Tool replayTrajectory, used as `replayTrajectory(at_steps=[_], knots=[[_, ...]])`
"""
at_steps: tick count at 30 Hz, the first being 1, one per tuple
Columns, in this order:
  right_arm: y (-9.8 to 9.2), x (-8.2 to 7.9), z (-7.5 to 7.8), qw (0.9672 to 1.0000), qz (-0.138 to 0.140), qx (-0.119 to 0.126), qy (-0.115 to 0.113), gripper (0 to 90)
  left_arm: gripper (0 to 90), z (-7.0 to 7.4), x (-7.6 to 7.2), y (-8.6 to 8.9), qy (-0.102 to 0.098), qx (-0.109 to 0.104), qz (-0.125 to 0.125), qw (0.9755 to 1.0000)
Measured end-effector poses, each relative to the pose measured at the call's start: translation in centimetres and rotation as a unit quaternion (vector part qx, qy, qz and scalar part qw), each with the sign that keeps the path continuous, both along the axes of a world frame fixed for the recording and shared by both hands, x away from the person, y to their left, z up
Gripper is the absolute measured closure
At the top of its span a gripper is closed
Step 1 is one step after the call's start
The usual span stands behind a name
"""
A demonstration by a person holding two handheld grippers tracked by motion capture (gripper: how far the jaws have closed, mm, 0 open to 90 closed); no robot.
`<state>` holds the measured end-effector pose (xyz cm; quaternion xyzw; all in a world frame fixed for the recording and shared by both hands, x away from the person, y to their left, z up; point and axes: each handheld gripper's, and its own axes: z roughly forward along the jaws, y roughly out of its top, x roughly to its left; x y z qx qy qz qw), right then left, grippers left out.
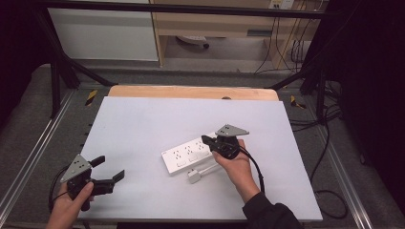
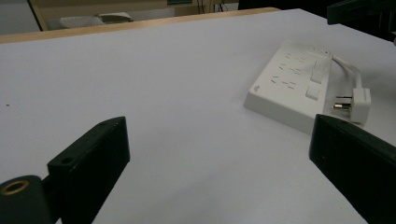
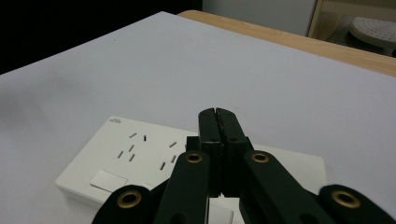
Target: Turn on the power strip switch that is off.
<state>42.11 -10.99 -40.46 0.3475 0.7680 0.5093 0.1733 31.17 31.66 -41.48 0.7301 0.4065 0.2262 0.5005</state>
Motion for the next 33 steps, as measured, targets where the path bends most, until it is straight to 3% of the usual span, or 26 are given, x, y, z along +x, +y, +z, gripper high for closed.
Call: replayTrajectory(at_steps=[15, 33], knots=[[-0.6, -0.5, -1.7, 0.9998, -0.009, 0.003, 0.017, 90.0, 5.2, 0.0, 0.0, 0.0, 0.0, 0.0, 0.0, 1.0], [-1.1, -0.9, -2.7, 0.9994, -0.019, -0.001, 0.028, 90.0, 5.1, 0.0, 0.0, 0.0, -0.001, 0.0, 0.001, 1.0]])
